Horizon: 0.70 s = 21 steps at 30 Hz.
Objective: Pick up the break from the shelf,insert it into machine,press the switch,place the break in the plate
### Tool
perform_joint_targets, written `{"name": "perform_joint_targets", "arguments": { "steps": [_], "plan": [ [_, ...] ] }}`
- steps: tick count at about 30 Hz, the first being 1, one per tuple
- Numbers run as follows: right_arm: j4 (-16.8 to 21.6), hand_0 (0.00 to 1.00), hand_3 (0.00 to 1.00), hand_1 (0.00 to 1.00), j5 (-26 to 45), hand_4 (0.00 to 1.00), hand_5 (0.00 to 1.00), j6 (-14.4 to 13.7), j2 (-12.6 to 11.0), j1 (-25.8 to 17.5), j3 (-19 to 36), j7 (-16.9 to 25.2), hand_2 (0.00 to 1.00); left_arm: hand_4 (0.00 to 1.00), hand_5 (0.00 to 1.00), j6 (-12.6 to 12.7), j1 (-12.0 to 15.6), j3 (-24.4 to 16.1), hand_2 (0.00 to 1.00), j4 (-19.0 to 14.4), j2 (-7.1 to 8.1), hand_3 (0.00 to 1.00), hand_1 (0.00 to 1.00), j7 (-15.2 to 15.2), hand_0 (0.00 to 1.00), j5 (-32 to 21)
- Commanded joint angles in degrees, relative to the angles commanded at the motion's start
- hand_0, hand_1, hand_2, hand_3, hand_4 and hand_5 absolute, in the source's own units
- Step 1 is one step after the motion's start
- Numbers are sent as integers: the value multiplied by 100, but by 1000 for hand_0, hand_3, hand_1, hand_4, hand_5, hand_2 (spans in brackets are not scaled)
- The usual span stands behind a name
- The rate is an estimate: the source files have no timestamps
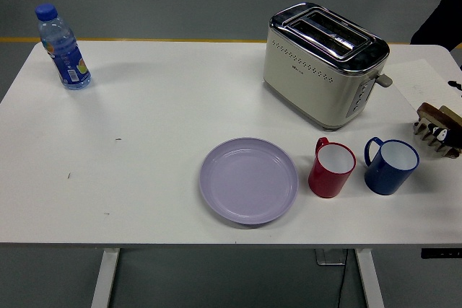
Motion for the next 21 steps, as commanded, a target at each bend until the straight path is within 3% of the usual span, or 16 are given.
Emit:
{"name": "perform_joint_targets", "arguments": {
  "steps": [5,6,11,12,21],
  "plan": [
    [-140,921,852,811,-202,842,140,26,-22,211,-187,-220,866,548,938,14,-6,5,765,0,0,717,693,-5,712,-10],
    [-173,852,802,743,-239,838,152,29,-24,249,-216,-258,777,548,940,17,-6,6,761,0,0,716,688,-6,712,-13],
    [-389,852,802,743,-450,838,152,99,-29,449,-356,-495,777,548,940,26,-10,29,761,0,0,716,688,-9,712,-35],
    [-430,820,778,706,-474,836,156,111,-30,480,-380,-528,710,549,940,29,-11,31,760,0,0,716,685,-9,712,-40],
    [-849,783,747,666,-828,831,163,199,-46,828,-635,-788,658,548,939,43,-20,55,759,0,0,715,684,-3,712,-65]
  ]
}}
